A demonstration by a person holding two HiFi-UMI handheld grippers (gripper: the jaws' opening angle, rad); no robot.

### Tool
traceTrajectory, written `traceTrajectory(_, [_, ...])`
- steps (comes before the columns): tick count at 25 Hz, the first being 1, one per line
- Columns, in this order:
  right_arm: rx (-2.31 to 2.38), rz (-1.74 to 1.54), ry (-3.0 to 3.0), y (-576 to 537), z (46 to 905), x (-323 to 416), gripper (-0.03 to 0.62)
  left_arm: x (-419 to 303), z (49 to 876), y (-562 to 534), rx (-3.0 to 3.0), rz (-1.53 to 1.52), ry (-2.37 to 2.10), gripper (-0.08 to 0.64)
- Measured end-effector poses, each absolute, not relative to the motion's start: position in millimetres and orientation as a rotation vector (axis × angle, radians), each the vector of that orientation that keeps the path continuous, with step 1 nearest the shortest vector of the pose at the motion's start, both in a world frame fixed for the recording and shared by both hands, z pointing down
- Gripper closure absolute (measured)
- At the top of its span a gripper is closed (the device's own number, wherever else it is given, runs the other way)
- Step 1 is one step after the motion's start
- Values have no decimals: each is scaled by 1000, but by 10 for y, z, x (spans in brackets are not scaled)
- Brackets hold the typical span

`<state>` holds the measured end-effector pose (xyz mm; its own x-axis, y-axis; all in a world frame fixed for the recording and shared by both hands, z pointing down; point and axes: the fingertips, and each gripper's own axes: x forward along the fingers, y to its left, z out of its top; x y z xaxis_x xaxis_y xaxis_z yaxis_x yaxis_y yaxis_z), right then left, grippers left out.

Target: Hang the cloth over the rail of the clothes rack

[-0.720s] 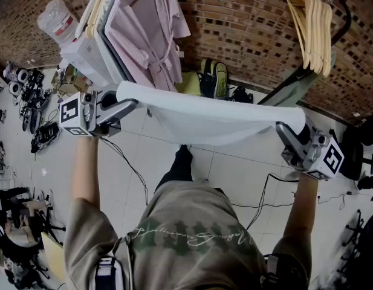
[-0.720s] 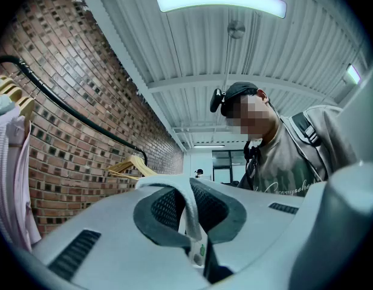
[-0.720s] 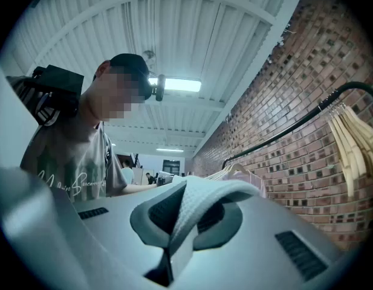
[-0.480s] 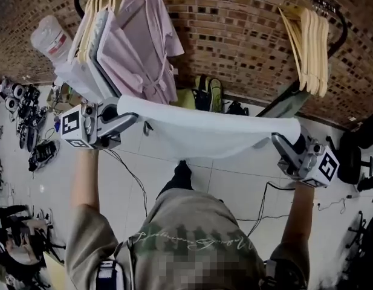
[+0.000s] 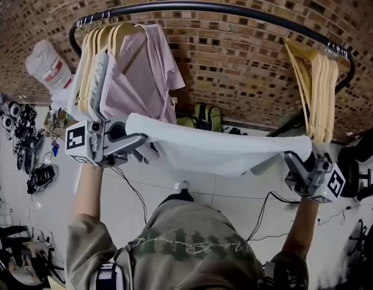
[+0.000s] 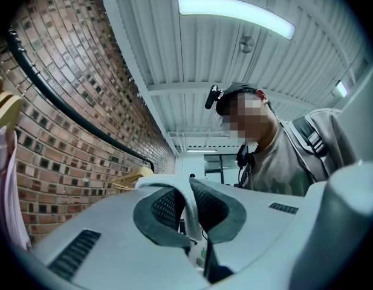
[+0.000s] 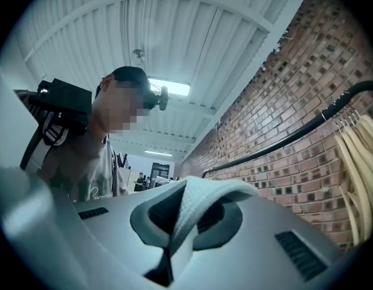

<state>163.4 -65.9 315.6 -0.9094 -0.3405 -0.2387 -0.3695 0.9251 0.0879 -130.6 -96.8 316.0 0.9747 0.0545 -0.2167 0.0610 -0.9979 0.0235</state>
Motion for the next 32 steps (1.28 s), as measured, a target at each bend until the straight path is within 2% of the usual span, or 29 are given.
traceTrajectory(10, [-511,231,2902,-1208,2704,1528,572,-1472,2573,-1629,3082,-309,16,541])
traceTrajectory(19, [-455,389,2956,-1693,1939,1728,572,-1275,1951,-2102,3181,-313,-69,541])
traceTrajectory(25, [-388,371,2963,-2057,1452,1793,572,-1218,1439,-2446,3200,-306,-55,541])
traceTrajectory(32, [-330,385,2970,-2187,1306,1790,572,-1226,1195,-2535,3225,-321,-14,543])
